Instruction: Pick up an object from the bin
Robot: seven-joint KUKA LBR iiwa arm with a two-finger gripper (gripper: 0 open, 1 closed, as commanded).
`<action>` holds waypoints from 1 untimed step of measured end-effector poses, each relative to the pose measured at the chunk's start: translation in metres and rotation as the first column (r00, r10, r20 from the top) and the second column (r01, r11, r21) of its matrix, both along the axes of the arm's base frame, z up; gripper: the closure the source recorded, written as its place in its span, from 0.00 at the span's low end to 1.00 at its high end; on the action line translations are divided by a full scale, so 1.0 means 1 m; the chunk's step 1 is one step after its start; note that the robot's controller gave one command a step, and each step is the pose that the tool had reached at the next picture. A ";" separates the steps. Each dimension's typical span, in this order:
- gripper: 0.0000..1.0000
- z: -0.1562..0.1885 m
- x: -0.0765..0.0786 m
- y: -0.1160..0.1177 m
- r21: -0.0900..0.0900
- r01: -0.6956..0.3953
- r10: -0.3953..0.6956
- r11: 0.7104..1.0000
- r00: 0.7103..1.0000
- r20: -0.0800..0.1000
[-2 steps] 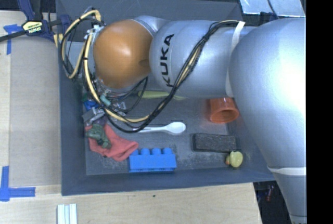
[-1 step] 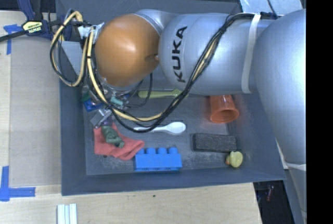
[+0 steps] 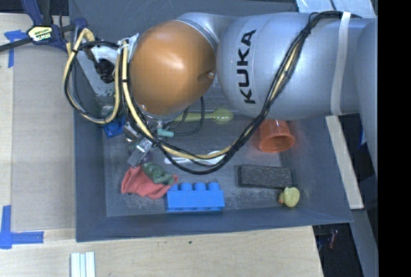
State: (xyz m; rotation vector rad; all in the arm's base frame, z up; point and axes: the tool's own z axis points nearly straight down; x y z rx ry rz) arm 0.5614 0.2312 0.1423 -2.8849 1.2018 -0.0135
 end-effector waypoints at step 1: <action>1.00 0.011 0.006 0.001 0.000 0.041 -0.041 0.999 0.999 -0.008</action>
Offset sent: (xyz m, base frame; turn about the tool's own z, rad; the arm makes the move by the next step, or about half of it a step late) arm -0.0218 -0.0510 0.0025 -0.1124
